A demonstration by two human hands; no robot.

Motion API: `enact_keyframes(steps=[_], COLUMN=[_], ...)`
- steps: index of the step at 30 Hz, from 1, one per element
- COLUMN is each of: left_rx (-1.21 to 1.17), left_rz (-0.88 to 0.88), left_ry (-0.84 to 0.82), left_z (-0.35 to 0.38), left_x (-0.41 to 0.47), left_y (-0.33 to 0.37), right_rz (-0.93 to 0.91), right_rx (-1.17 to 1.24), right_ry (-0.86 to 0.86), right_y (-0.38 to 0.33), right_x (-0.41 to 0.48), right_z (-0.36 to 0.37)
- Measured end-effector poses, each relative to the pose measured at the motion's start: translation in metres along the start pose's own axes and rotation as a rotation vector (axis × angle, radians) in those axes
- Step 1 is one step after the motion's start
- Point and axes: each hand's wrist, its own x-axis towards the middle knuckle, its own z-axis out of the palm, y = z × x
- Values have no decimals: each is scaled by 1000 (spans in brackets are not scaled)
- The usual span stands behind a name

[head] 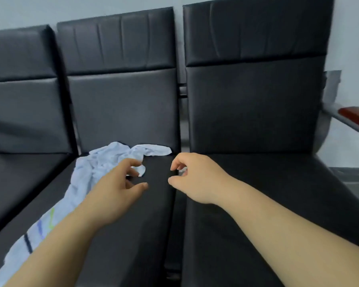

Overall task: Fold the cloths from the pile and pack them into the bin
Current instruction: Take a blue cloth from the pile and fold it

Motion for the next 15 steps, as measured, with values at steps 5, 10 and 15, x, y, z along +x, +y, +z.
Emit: enact_keyframes(steps=[5,10,15], left_rx=[36,188,414], left_rz=[-164,-327,-592], left_ry=[4,-99,-99], left_z=[-37,-48,-45], left_x=[7,16,25], left_y=[-80,-138,-175], right_rz=[5,-42,-31], right_rx=[-50,-57,10], right_ry=[-129,-298,-439], right_y=[-36,-62,-74], right_x=[67,116,134], right_z=[73,149,210])
